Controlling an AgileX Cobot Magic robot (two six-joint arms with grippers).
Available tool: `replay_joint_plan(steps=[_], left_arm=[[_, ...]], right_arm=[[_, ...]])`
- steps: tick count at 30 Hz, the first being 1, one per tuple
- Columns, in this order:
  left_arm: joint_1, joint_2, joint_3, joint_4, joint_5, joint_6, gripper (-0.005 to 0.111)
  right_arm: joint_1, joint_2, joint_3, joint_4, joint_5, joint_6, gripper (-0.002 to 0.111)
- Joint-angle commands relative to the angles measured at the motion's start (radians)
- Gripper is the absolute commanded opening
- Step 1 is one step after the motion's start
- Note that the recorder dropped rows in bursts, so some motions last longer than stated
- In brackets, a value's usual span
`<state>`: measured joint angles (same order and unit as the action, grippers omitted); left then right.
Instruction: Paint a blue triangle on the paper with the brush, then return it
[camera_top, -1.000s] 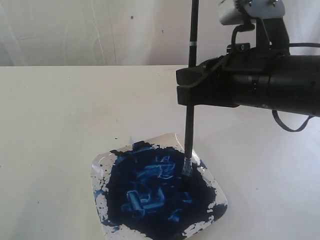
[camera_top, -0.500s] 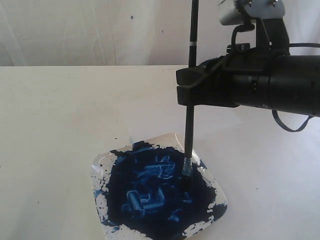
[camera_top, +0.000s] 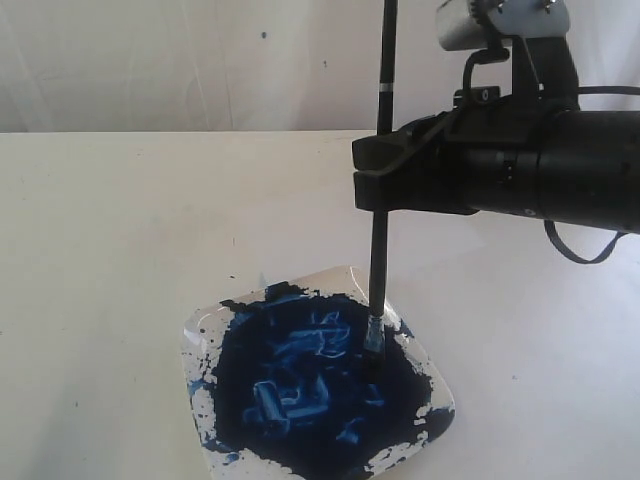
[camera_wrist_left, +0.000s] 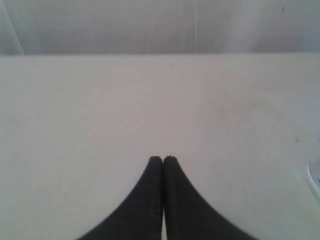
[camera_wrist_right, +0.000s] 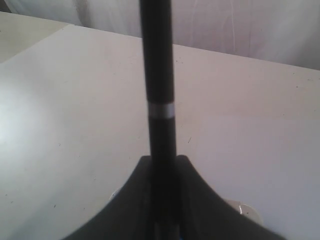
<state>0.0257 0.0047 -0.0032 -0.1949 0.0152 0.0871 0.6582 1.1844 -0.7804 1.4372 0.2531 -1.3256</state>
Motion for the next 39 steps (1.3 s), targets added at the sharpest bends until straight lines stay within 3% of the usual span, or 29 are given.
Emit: replay_joint_plan(steps=[1,6,8,13,19,24,27,33,39], left_arm=[[0.002,-0.005,0.003,-0.011,-0.32,-0.001,0.0],[0.002,-0.005,0.003,-0.039,-0.651,0.015,0.0],[0.002,-0.005,0.003,-0.067,-0.623,0.065,0.0],[0.002,0.058,-0.007,-0.16,-0.461,0.387,0.0],[0.002,0.256,-0.08,-0.102,-0.537,0.414,0.0],[0.002,0.495,-0.206,0.055,-0.538,0.414,0.0],[0.002,0.647,-0.293,0.072,-0.546,0.433,0.0],[0.002,0.878,-0.404,0.068,-0.544,0.349,0.0],[0.002,1.037,-0.415,0.07,-0.534,0.01,0.0]], right_arm=[[0.001,-0.007,0.003,0.002,0.005,-0.005,0.0],[0.001,-0.007,0.003,0.002,0.005,-0.005,0.0],[0.001,-0.007,0.003,0.002,0.002,-0.005,0.0],[0.001,-0.007,0.003,0.002,0.002,-0.005,0.0],[0.001,-0.007,0.003,0.002,0.002,-0.005,0.0],[0.001,-0.007,0.003,0.002,0.002,-0.005,0.0],[0.001,-0.007,0.003,0.002,0.002,-0.005,0.0],[0.001,-0.007,0.003,0.002,0.0,-0.005,0.0],[0.001,-0.007,0.003,0.002,-0.009,-0.005,0.0]])
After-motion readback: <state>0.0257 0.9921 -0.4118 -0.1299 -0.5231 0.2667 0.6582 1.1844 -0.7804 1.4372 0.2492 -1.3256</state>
